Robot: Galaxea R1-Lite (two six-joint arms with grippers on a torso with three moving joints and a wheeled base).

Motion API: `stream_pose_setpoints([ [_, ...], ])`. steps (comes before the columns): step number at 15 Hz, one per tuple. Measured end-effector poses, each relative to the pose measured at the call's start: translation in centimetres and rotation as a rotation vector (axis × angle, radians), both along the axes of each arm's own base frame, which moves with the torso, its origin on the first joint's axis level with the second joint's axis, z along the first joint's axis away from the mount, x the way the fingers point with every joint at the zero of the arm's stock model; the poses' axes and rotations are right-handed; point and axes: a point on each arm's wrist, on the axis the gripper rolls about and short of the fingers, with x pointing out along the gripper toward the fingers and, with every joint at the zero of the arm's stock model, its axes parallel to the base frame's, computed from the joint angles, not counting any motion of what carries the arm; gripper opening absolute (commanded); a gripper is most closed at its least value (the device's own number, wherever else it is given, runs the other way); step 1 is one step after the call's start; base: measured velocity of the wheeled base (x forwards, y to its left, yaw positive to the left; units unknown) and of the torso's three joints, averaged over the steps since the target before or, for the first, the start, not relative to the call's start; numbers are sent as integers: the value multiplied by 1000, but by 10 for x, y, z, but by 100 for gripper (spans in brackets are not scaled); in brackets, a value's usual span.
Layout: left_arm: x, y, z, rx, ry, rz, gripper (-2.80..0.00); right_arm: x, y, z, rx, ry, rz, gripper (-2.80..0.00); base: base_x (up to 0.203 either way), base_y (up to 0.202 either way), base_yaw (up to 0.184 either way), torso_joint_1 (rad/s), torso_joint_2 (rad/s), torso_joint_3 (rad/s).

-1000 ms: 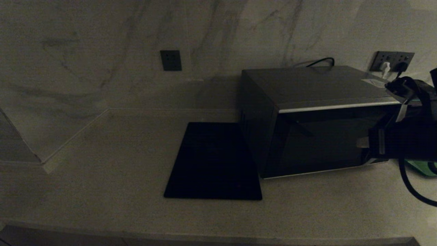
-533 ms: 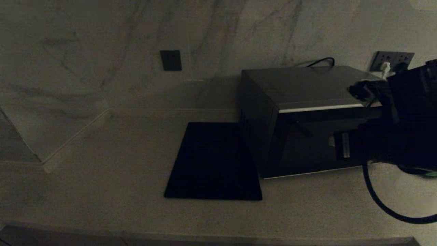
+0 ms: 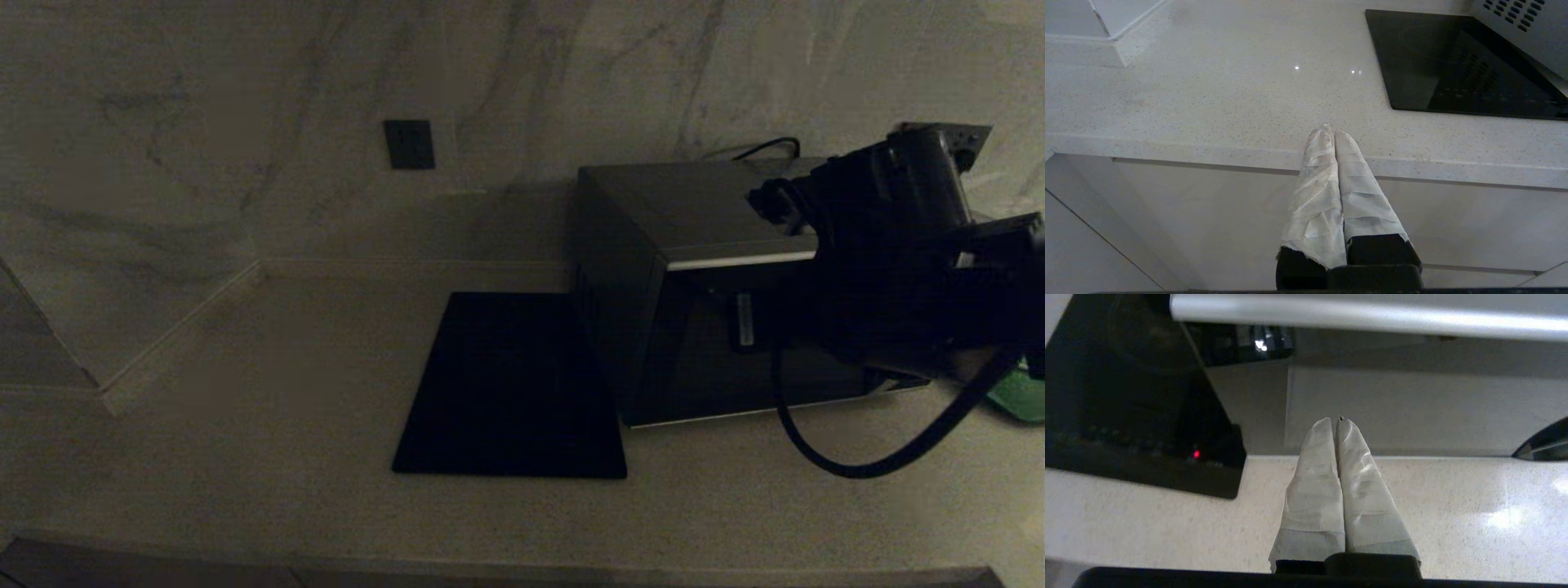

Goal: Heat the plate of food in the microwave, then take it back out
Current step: Close the microwave oven

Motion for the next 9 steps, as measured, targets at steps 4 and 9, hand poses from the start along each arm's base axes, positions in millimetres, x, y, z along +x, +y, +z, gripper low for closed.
stream_pose_setpoints([
  [4,0,0,0,0,0,0,-280,12,8,0,-8,-14,-22,-280,0,0,0,0,0,0],
  [9,0,0,0,0,0,0,-280,22,15,3,-1,-30,-27,-280,0,0,0,0,0,0],
])
